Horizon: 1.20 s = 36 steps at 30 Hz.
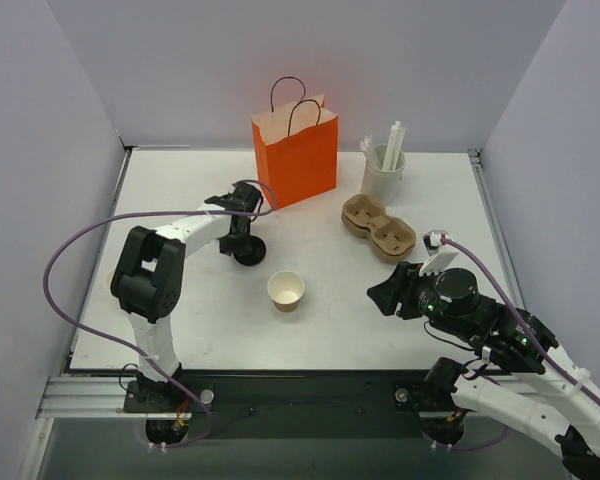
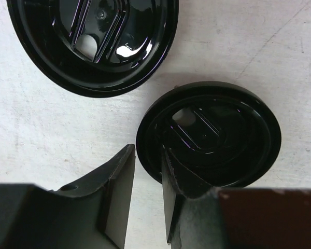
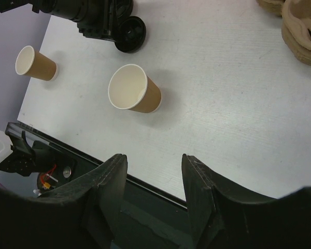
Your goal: Pack the takeout coffee
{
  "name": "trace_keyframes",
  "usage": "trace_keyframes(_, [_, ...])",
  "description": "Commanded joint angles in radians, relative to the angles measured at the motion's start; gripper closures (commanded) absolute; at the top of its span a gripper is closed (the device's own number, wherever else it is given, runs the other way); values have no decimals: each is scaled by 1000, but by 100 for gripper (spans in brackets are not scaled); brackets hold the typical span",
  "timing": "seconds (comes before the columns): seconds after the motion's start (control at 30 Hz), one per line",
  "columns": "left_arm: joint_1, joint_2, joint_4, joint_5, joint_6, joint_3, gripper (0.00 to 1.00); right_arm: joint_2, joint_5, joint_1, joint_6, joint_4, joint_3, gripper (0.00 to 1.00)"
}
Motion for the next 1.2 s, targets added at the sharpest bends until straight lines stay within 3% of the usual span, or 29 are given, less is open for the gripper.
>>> trace_keyframes(0.0, [9, 17, 40, 8, -23, -6, 64, 10, 8, 6, -3, 21, 9, 53])
trace_keyframes(0.23, [12, -17, 25, 59, -30, -14, 90, 10, 4, 6, 6, 21, 15, 53])
trace_keyframes(0.4, [23, -116, -1, 118, -36, -28, 91, 33, -1, 6, -3, 41, 33, 53])
trace_keyframes(0.5, [54, -239, 49, 293, -40, -87, 92, 75, -30, 6, -20, 72, 82, 53])
trace_keyframes(0.53, [89, -315, 122, 468, -48, -119, 91, 94, -51, 6, -35, 86, 92, 53])
trace_keyframes(0.63, [143, -470, 349, 728, -77, -262, 91, 122, -151, 3, -42, 184, 90, 53])
trace_keyframes(0.67, [144, -504, 405, 881, -86, -290, 91, 127, -201, 5, -40, 249, 83, 53])
trace_keyframes(0.77, [140, -597, 614, 1090, -166, -397, 91, 141, -258, 6, -26, 357, 63, 52])
trace_keyframes(0.8, [135, -610, 664, 1120, -263, -425, 91, 139, -306, 6, -28, 398, 52, 52])
trace_keyframes(0.87, [118, -634, 947, 1235, -397, -521, 91, 133, -369, 8, -54, 568, -17, 51])
trace_keyframes(1.0, [85, -638, 1476, 1283, -791, -650, 91, 128, -438, 11, -150, 857, -147, 51])
trace_keyframes(1.17, [48, -618, 1806, 1284, -1028, -730, 91, 144, -358, 13, -242, 1063, -256, 51])
